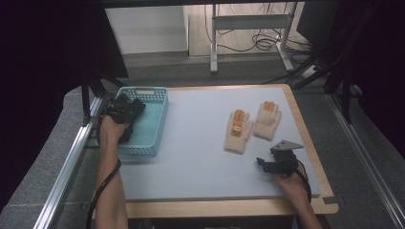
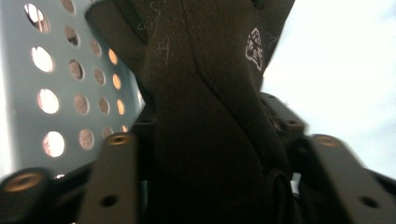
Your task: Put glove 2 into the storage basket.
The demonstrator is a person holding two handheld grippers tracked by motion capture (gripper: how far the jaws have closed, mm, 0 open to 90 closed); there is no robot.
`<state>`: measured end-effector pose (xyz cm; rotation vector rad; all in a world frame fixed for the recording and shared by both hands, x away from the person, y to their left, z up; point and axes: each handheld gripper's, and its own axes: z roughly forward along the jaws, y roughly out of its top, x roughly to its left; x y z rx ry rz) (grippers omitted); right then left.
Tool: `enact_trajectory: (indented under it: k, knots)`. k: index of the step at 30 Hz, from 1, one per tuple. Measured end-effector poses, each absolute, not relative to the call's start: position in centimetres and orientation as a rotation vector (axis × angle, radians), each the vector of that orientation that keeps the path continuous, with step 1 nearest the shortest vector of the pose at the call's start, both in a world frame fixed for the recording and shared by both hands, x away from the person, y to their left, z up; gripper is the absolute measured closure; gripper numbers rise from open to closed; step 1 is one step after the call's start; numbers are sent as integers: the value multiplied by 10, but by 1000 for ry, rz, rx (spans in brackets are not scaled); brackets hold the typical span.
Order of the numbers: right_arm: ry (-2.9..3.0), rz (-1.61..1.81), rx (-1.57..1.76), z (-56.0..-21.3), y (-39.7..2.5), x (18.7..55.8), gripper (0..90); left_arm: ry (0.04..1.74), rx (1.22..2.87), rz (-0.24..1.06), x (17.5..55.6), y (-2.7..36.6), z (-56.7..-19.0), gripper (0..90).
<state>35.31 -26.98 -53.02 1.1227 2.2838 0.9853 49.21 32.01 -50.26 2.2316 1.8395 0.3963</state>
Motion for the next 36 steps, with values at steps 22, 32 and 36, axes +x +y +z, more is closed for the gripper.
enact_trajectory:
  k: [22,32,36]
  knots:
    - [2284,984,1122,-530,-270,353,270,1640,2046,406,456,322,-461,18]
    - [2284,984,1122,-530,-270,353,270,1455,2042,436,436,289,-444,17]
    - [2285,984,1121,-530,-270,353,270,1380,2077,463,429,266,-434,11]
